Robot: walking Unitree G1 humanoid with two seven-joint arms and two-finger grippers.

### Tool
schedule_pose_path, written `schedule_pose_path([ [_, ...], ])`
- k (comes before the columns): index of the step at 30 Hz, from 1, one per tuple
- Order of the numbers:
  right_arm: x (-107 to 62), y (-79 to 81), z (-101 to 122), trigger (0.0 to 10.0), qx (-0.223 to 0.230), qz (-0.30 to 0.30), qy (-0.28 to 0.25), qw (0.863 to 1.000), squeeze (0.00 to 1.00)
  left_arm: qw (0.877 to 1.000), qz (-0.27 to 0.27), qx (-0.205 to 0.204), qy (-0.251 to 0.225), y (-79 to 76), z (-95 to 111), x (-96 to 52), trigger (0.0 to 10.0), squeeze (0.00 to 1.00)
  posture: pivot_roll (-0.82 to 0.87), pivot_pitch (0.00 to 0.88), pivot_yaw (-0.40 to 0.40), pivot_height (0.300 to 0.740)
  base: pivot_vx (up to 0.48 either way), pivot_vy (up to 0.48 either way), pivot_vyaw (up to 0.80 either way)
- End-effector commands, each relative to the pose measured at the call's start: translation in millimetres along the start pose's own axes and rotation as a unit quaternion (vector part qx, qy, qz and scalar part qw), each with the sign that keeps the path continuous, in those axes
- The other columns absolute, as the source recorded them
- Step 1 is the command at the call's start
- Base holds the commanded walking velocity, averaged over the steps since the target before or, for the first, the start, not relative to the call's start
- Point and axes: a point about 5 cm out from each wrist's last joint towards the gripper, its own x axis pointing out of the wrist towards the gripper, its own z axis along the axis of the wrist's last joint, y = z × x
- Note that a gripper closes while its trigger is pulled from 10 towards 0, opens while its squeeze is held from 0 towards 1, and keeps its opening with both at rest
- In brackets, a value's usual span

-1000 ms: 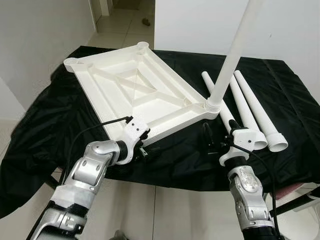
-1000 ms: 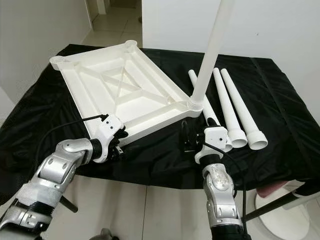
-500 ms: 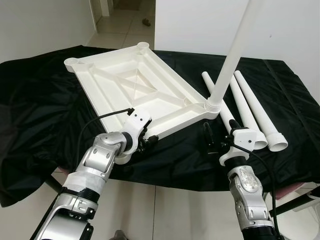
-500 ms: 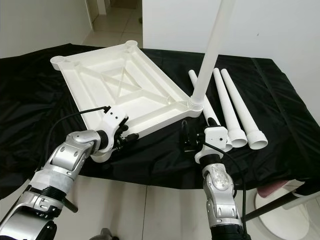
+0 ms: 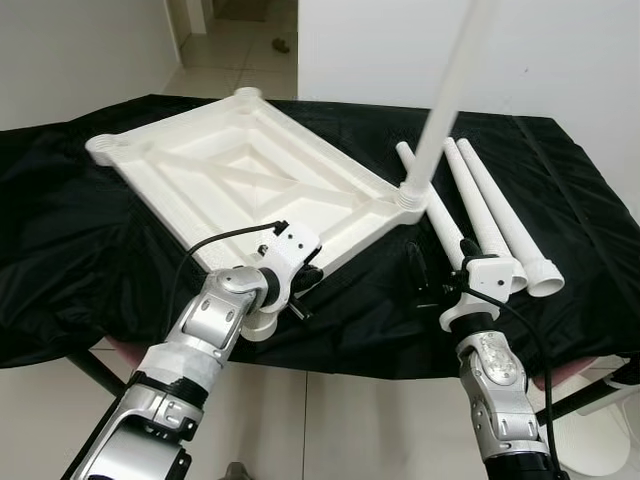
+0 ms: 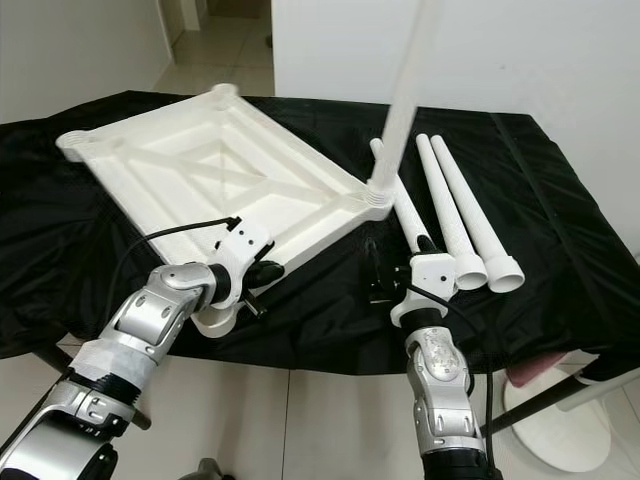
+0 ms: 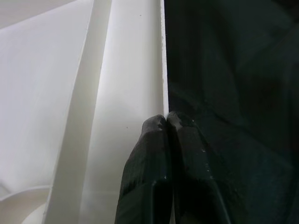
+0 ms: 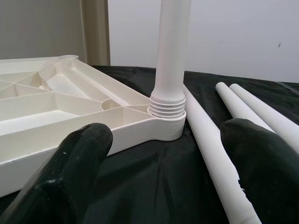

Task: Building children table

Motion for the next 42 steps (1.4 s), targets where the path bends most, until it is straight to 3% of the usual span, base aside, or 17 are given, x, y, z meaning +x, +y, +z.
schedule_pose_path([
  [1,1.0,-0.4,-1,10.0,-0.005,-0.001,0.001,1.000,0.00,0.999,0.020,0.010,0.023,7.2,-5,-0.6,10.0,0.00,0.09,0.009,0.009,0.740,0.000,0.000,0.00],
  [12,1.0,-1.2,-1,10.0,-0.005,-0.005,0.001,1.000,0.00,0.999,0.035,0.015,0.031,9.6,-2,6.5,10.0,0.00,0.08,0.016,0.018,0.740,0.000,0.000,0.00],
  [17,1.6,-1.7,0,10.0,-0.004,-0.013,-0.001,1.000,0.00,0.992,0.125,-0.031,0.002,16.1,23,29.0,10.0,0.00,0.08,0.028,0.024,0.740,0.000,0.000,0.00],
  [21,1.6,-1.4,1,10.0,-0.004,-0.014,-0.001,1.000,0.00,0.987,0.150,-0.048,-0.014,15.8,35,36.1,10.0,0.00,0.08,0.030,0.027,0.740,0.000,0.000,0.00],
  [30,1.9,-0.7,1,10.0,-0.003,-0.018,-0.001,1.000,0.00,0.983,0.168,-0.067,-0.038,10.6,53,45.9,10.0,0.00,0.07,0.036,0.032,0.740,0.000,0.000,0.00],
  [35,0.8,-0.1,1,10.0,-0.003,-0.021,-0.002,1.000,0.00,0.987,0.147,-0.044,-0.051,0.5,60,51.1,10.0,0.00,0.07,0.038,0.036,0.740,0.000,0.000,0.00],
  [36,0.2,-0.6,1,10.0,-0.003,-0.023,-0.002,1.000,0.00,0.988,0.134,-0.044,-0.064,-0.6,62,49.8,10.0,0.30,0.07,0.040,0.037,0.740,0.000,0.000,0.00],
  [37,0.2,-0.6,1,10.0,-0.003,-0.023,-0.002,1.000,0.00,0.988,0.134,-0.044,-0.064,-0.6,62,49.8,10.0,0.30,0.07,0.040,0.037,0.740,0.000,0.000,0.00],
  [38,-0.2,-0.9,1,10.0,-0.003,-0.024,-0.001,1.000,0.00,0.988,0.123,-0.052,-0.077,-0.4,63,49.3,10.0,1.00,0.07,0.040,0.037,0.740,0.000,0.000,0.00],
  [40,-0.2,-0.9,1,10.0,-0.003,-0.024,-0.001,1.000,0.00,0.988,0.123,-0.052,-0.077,-0.4,63,49.3,10.0,1.00,0.07,0.040,0.037,0.740,0.000,0.000,0.00],
  [42,-0.6,-0.6,0,10.0,-0.003,-0.023,0.000,1.000,0.00,0.987,0.096,-0.059,-0.118,0.4,71,44.1,10.0,1.00,0.07,0.046,0.032,0.740,0.000,0.000,0.00],
])
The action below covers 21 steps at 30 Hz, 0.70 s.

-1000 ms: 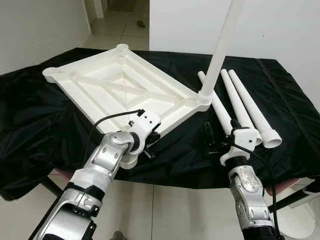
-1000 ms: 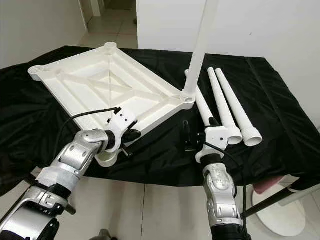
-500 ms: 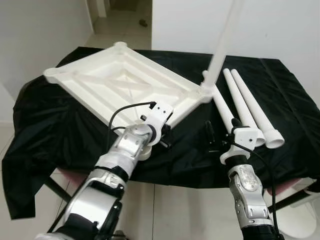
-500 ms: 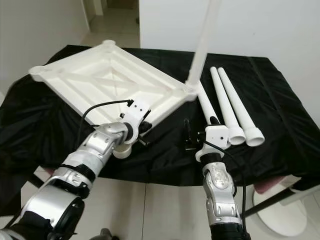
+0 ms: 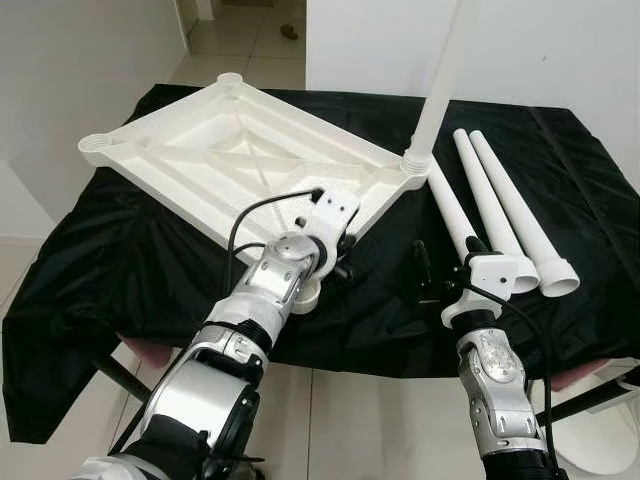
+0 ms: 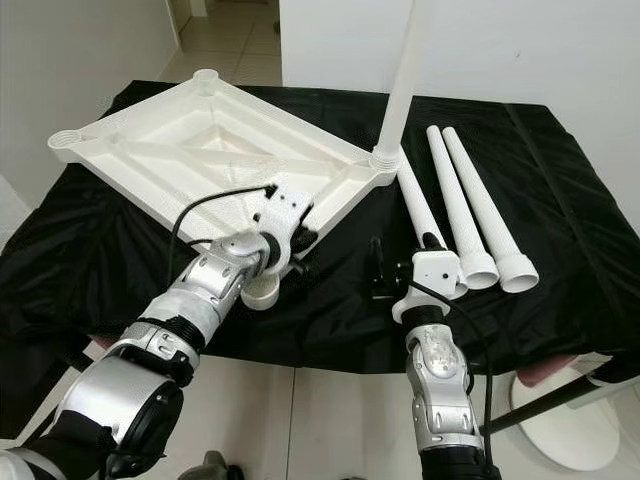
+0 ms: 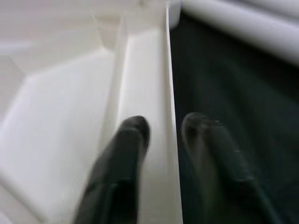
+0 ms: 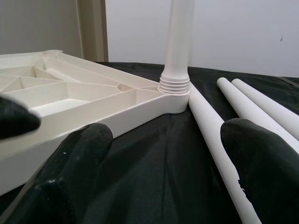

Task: Building children table

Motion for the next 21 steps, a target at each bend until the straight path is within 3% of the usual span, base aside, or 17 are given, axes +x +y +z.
schedule_pose_path([
  [1,-2.6,0.8,-2,10.0,0.002,-0.002,0.005,1.000,0.00,0.999,0.012,-0.002,-0.043,4.5,11,-4.2,10.0,1.00,0.08,0.046,0.030,0.740,0.000,0.000,0.00],
  [5,-2.2,1.4,-2,10.0,0.002,-0.001,0.005,1.000,0.00,0.998,0.008,0.007,-0.070,7.6,18,-8.4,10.0,1.00,0.08,0.045,0.028,0.740,0.000,0.000,0.00],
  [6,-1.4,1.2,-2,10.0,0.002,0.000,0.005,1.000,0.00,0.997,0.006,0.022,-0.076,11.8,19,-13.0,10.0,0.00,0.08,0.044,0.024,0.740,0.000,0.000,0.00],
  [10,0.1,0.8,-1,10.0,0.002,0.001,0.004,1.000,0.00,0.996,0.004,0.061,-0.070,20.5,16,-21.9,10.0,0.00,0.09,0.043,0.021,0.740,0.000,0.000,0.00],
  [11,1.1,0.6,-1,10.0,0.001,0.002,0.004,1.000,0.00,0.990,-0.005,0.131,-0.050,29.6,5,-34.1,10.0,0.00,0.09,0.044,0.018,0.740,0.000,0.000,0.00],
  [16,1.0,0.3,-1,10.0,0.001,0.003,0.004,1.000,0.00,0.984,-0.019,0.173,-0.028,34.1,-4,-43.9,10.0,0.00,0.09,0.043,0.014,0.740,0.000,0.000,0.00],
  [18,1.5,0.5,-2,10.0,0.001,0.004,0.004,1.000,0.00,0.972,-0.047,0.232,0.002,37.0,-17,-57.0,10.0,0.00,0.10,0.046,0.009,0.740,0.000,0.000,0.00],
  [20,1.5,0.5,-2,10.0,0.001,0.004,0.004,1.000,0.00,0.972,-0.047,0.232,0.002,37.0,-17,-57.0,10.0,0.00,0.10,0.046,0.009,0.740,0.000,0.000,0.00],
  [21,1.9,0.8,-2,10.0,0.001,0.005,0.004,1.000,0.00,0.966,-0.061,0.251,0.015,37.7,-22,-63.4,10.0,0.00,0.10,0.046,0.005,0.740,0.000,0.000,0.00],
])
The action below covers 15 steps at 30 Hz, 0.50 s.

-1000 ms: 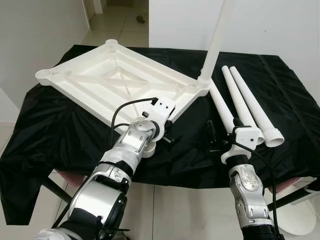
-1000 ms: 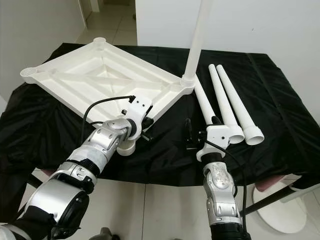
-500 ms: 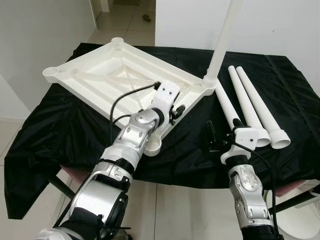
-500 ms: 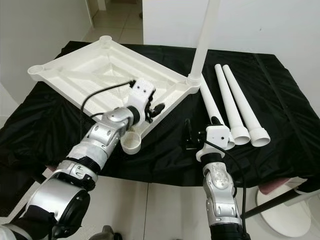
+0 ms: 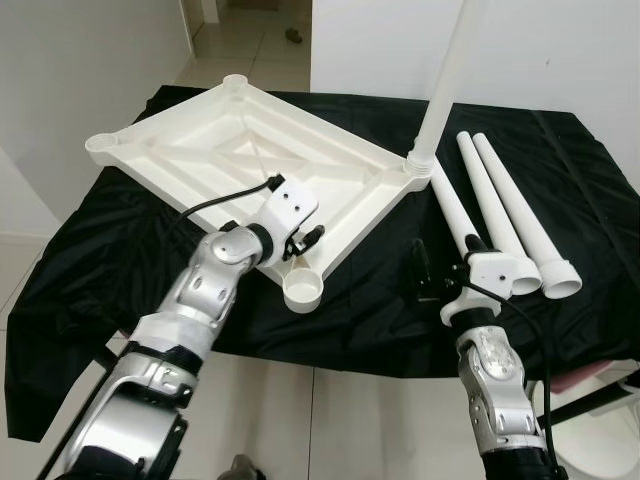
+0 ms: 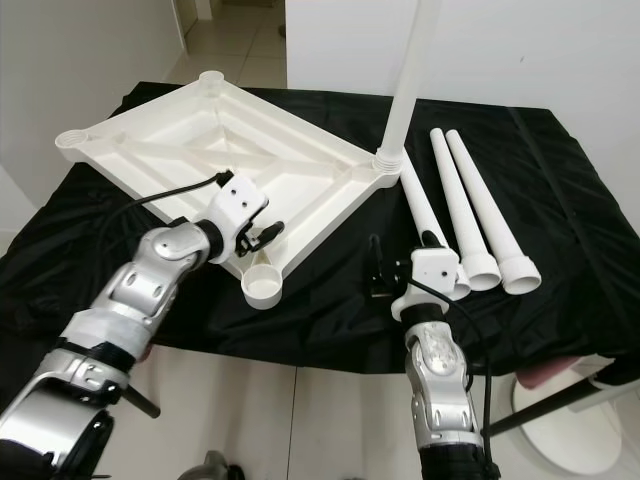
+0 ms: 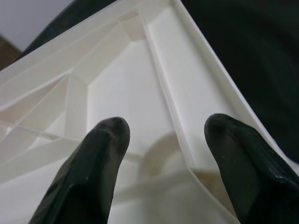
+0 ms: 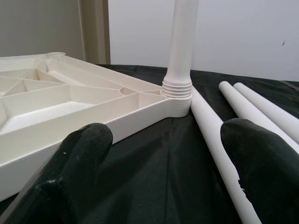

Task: Building children table

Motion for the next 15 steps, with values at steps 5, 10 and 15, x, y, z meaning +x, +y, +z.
schedule_pose_path([
  [5,1.7,0.1,-3,10.0,0.002,0.006,0.007,1.000,0.00,0.998,-0.040,0.038,0.032,-10.8,-16,-11.7,10.0,0.00,0.10,0.046,-0.004,0.740,0.000,0.000,0.00],
  [10,2.8,-0.3,-2,10.0,0.001,0.008,0.006,1.000,0.00,0.996,-0.048,0.050,0.050,-13.5,-23,-15.8,10.0,0.00,0.10,0.046,-0.009,0.740,0.000,0.000,0.00],
  [15,3.0,-1.5,-1,10.0,-0.001,0.009,0.006,1.000,0.00,0.996,-0.036,0.049,0.063,-11.6,-28,-18.7,10.0,0.00,0.10,0.047,-0.010,0.740,0.000,0.000,0.00],
])
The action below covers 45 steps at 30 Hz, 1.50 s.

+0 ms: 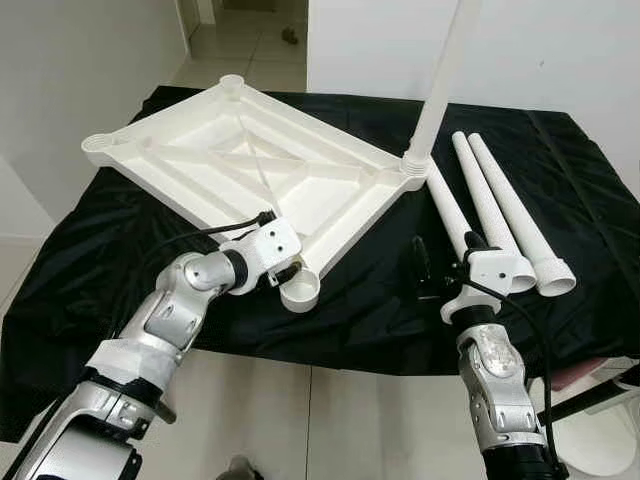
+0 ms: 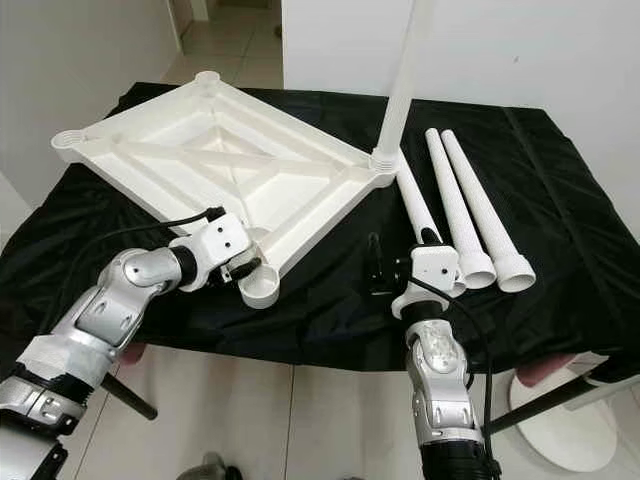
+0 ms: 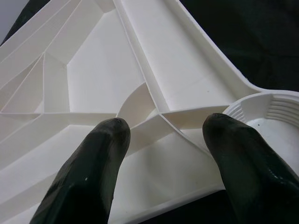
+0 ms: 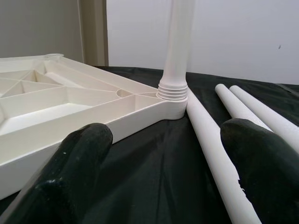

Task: Building children table

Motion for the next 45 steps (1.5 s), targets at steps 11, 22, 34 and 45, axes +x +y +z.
schedule_pose_path([
  [11,1.3,-0.7,-2,10.0,0.000,0.005,0.007,1.000,0.00,1.000,0.019,-0.014,0.015,6.1,-7,-5.3,10.0,0.00,0.10,0.044,-0.011,0.740,0.000,0.000,0.00],
  [22,2.5,1.3,-2,10.0,0.000,0.011,0.007,1.000,0.00,0.994,0.091,-0.054,0.013,27.5,-7,-4.5,10.0,0.00,0.09,0.030,-0.015,0.740,0.000,0.000,0.00],
  [34,3.2,4.0,-1,10.0,-0.002,0.018,0.005,1.000,0.00,0.994,0.082,0.018,0.073,9.6,-22,15.7,10.0,0.00,0.08,0.015,-0.009,0.740,0.000,0.000,0.00],
  [45,0.6,1.8,-2,10.0,-0.006,0.014,0.007,1.000,0.00,0.997,0.009,0.055,0.056,-19.9,-14,28.2,10.0,0.00,0.07,0.026,-0.002,0.740,0.000,0.000,0.00],
])
